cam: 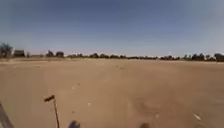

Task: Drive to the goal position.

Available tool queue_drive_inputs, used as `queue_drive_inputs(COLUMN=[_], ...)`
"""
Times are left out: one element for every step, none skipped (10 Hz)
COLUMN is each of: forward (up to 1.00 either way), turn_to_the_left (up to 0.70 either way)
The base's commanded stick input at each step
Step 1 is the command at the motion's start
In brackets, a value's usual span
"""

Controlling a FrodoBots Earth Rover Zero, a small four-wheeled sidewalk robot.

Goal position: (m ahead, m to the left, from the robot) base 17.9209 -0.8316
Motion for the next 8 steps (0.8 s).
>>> queue_drive_inputs(forward=[0.70,0.70,0.70,0.70,0.70,0.70,0.70,0.70], turn_to_the_left=[0.00,0.00,0.00,0.00,0.00,0.00,0.00,0.00])
